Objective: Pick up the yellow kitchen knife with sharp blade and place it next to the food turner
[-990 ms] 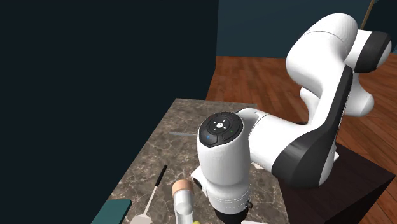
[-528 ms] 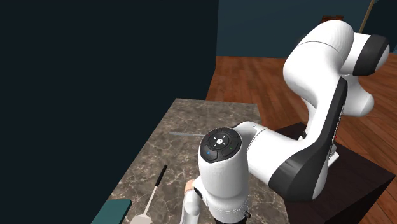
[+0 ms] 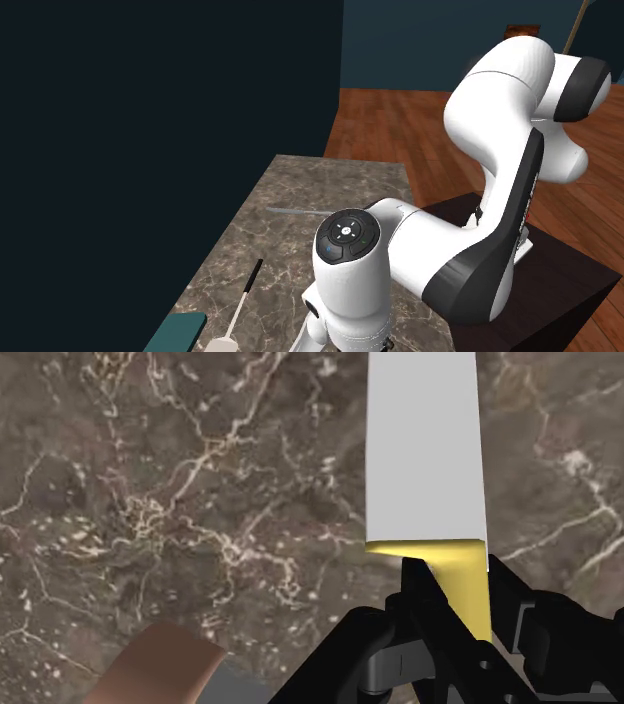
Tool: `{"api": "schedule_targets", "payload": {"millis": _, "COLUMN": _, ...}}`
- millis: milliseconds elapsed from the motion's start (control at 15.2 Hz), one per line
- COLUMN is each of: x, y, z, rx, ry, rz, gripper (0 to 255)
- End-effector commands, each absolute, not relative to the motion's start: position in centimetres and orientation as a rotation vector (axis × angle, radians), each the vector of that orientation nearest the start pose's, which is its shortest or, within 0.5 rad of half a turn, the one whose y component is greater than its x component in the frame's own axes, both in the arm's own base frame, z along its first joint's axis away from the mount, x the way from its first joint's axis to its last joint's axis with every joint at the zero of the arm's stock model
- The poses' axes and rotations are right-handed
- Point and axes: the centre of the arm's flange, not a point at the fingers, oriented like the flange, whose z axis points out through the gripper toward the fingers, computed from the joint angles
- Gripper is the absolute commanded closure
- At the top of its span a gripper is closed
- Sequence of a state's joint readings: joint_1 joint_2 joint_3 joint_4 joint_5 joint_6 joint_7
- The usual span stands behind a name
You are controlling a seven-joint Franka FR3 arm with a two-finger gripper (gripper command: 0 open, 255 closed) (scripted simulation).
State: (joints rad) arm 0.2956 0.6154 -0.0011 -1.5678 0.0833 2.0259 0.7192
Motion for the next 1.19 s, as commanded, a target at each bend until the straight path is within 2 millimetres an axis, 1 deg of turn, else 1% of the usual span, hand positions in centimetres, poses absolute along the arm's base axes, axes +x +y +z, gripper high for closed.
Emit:
{"api": "schedule_targets", "payload": {"millis": 0, "x": 65.0, "y": 20.0, "z": 26.4, "rx": -3.064, "ry": 0.734, "rz": 0.288, "gripper": 255}}
{"api": "schedule_targets", "payload": {"millis": 66, "x": 65.0, "y": 20.0, "z": 26.4, "rx": -3.064, "ry": 0.734, "rz": 0.288, "gripper": 255}}
{"api": "schedule_targets", "payload": {"millis": 132, "x": 65.1, "y": 19.9, "z": 26.3, "rx": -3.064, "ry": 0.733, "rz": 0.288, "gripper": 0}}
{"api": "schedule_targets", "payload": {"millis": 396, "x": 65.1, "y": 19.7, "z": 26.5, "rx": -3.064, "ry": 0.733, "rz": 0.288, "gripper": 0}}
{"api": "schedule_targets", "payload": {"millis": 462, "x": 65.0, "y": 20.0, "z": 26.4, "rx": -3.064, "ry": 0.734, "rz": 0.288, "gripper": 0}}
{"api": "schedule_targets", "payload": {"millis": 660, "x": 65.8, "y": 19.9, "z": 30.3, "rx": -3.064, "ry": 0.734, "rz": 0.288, "gripper": 0}}
{"api": "schedule_targets", "payload": {"millis": 726, "x": 66.0, "y": 19.9, "z": 31.3, "rx": -3.064, "ry": 0.734, "rz": 0.288, "gripper": 0}}
{"api": "schedule_targets", "payload": {"millis": 1122, "x": 66.0, "y": 19.9, "z": 31.3, "rx": -3.064, "ry": 0.734, "rz": 0.288, "gripper": 0}}
